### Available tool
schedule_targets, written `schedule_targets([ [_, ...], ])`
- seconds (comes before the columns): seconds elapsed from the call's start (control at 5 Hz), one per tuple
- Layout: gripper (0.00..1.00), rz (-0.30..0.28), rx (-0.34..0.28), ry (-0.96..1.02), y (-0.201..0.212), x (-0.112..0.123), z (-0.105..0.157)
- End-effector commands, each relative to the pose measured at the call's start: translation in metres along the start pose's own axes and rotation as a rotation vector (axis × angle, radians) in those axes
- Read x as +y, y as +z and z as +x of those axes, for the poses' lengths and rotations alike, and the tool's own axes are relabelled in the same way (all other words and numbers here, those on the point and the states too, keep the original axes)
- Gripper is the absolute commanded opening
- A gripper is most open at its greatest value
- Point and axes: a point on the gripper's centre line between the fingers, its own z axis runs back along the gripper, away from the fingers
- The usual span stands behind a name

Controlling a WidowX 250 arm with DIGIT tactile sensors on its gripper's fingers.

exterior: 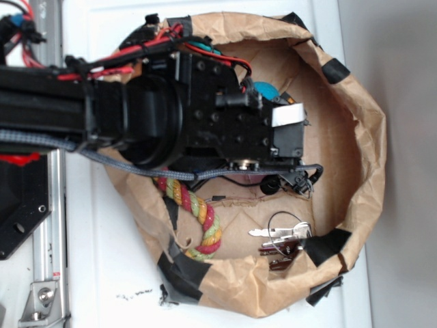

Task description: Grab the yellow duck.

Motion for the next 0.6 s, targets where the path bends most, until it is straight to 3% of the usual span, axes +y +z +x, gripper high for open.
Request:
schedule_targets([
  [0.0, 0.00, -0.040, -0.051, 0.015, 0.017, 0.005, 0.017],
  [0.2, 0.00, -0.074, -0.059, -0.011, 0.035, 0.002, 0.017],
  [0.4, 0.00, -0.171, -0.114, -0.065, 0.085, -0.007, 0.020],
])
